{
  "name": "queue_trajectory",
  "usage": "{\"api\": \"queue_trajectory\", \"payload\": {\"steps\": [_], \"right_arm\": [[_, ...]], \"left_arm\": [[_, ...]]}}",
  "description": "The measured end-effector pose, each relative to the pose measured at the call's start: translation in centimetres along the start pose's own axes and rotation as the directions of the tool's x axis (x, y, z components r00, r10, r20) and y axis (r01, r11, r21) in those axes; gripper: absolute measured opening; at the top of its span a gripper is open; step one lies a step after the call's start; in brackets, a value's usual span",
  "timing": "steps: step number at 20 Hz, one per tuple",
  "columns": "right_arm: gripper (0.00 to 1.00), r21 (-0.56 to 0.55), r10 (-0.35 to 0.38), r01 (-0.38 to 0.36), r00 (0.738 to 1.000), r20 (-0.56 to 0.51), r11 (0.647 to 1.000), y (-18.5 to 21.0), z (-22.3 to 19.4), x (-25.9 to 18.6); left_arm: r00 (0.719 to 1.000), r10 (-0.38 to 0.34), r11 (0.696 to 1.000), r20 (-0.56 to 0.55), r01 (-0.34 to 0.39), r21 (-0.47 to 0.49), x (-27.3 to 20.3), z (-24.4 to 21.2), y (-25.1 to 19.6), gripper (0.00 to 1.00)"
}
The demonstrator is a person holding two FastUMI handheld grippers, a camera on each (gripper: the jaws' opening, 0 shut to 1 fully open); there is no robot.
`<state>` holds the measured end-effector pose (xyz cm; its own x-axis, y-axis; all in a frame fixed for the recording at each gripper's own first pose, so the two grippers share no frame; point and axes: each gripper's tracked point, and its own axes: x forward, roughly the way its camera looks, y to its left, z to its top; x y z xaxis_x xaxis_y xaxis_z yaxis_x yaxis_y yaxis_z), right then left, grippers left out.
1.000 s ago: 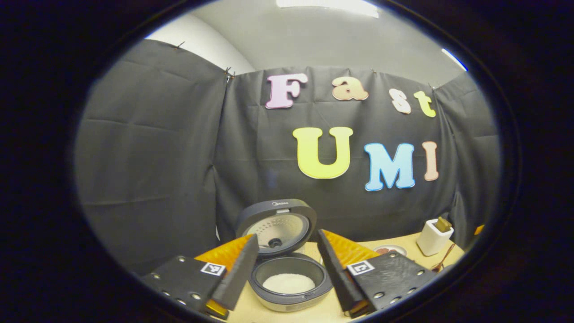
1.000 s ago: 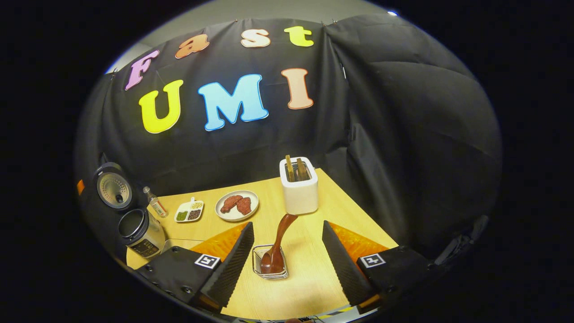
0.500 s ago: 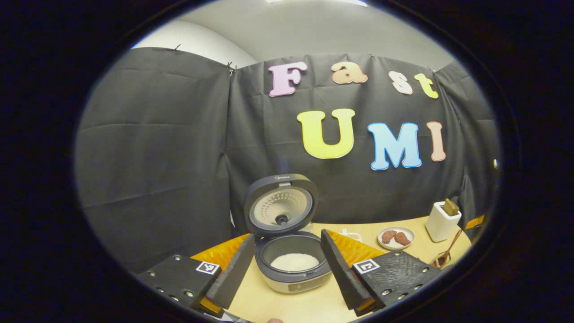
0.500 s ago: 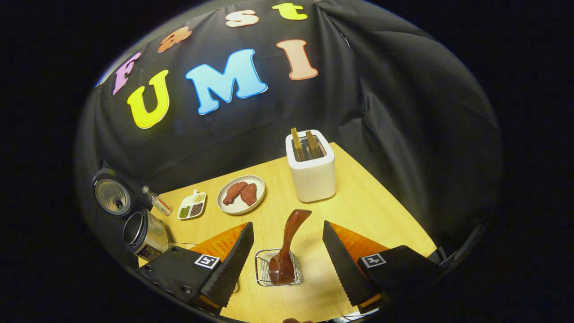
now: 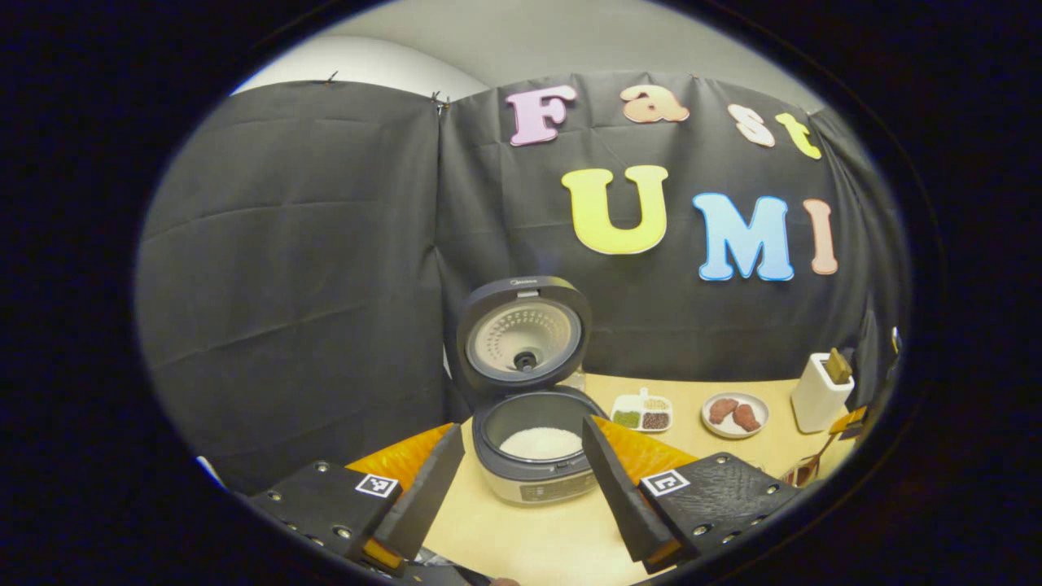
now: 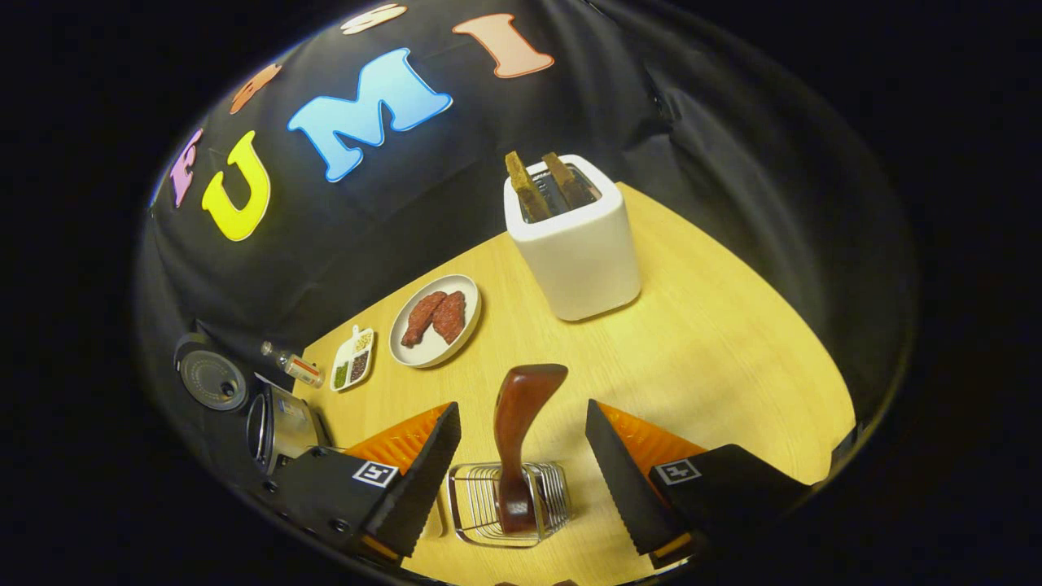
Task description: Close the left gripper, press the button to open the rice cooker; take a wooden spoon from the chopstick holder with the right hand, scoop a spoonful of rice and pour it into the rice cooker, then put the wooden spoon back into the chopstick holder.
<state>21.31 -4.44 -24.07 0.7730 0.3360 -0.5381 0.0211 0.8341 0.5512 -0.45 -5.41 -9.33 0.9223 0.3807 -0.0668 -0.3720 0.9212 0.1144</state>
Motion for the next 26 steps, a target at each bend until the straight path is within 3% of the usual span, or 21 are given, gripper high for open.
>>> {"api": "queue_trajectory", "payload": {"steps": [4, 5, 6, 9, 10, 11, 13, 19, 26], "right_arm": [[0.98, 0.044, 0.085, -0.082, 0.993, -0.086, 0.996, 1.0, -0.8, 3.0], [0.88, 0.054, 0.097, -0.093, 0.991, -0.088, 0.994, 1.2, -0.7, 3.3], [0.94, 0.061, 0.104, -0.099, 0.991, -0.086, 0.993, 1.4, -0.7, 3.6], [0.60, 0.074, 0.104, -0.098, 0.991, -0.081, 0.992, 1.6, -0.7, 3.7], [0.41, 0.085, 0.086, -0.079, 0.993, -0.081, 0.993, 1.3, -0.7, 3.4], [0.31, 0.090, 0.058, -0.050, 0.994, -0.090, 0.995, 1.0, -0.8, 3.3], [0.25, 0.125, -0.005, 0.018, 0.995, -0.099, 0.992, -0.1, -0.8, 2.3], [0.24, 0.175, -0.062, 0.052, 0.997, 0.050, 0.983, 1.4, 0.2, -3.3], [0.24, 0.287, -0.136, 0.070, 0.967, 0.218, 0.956, 2.4, 2.1, -12.2]], "left_arm": [[0.999, -0.033, 0.998, -0.021, 0.034, 0.057, -2.0, -0.7, -1.9, 0.93], [0.999, -0.037, 0.997, -0.025, 0.039, 0.065, -2.5, -0.9, -2.1, 0.92], [0.999, -0.037, 0.997, -0.033, 0.039, 0.066, -2.6, -1.4, -2.0, 0.92], [0.997, -0.044, 0.999, -0.064, 0.046, 0.030, -2.3, -2.9, -2.4, 0.92], [0.996, -0.051, 0.999, -0.068, 0.052, 0.016, -2.1, -3.2, -2.6, 0.92], [0.996, -0.061, 0.998, -0.066, 0.062, 0.006, -1.7, -3.3, -2.7, 0.92], [0.995, -0.084, 0.996, -0.056, 0.085, 0.000, -1.0, -3.0, -2.8, 0.93], [0.972, -0.227, 0.974, -0.057, 0.227, -0.006, 2.5, -3.2, -4.1, 0.92], [0.927, -0.370, 0.929, -0.064, 0.370, -0.006, 6.5, -4.4, -4.6, 0.93]]}}
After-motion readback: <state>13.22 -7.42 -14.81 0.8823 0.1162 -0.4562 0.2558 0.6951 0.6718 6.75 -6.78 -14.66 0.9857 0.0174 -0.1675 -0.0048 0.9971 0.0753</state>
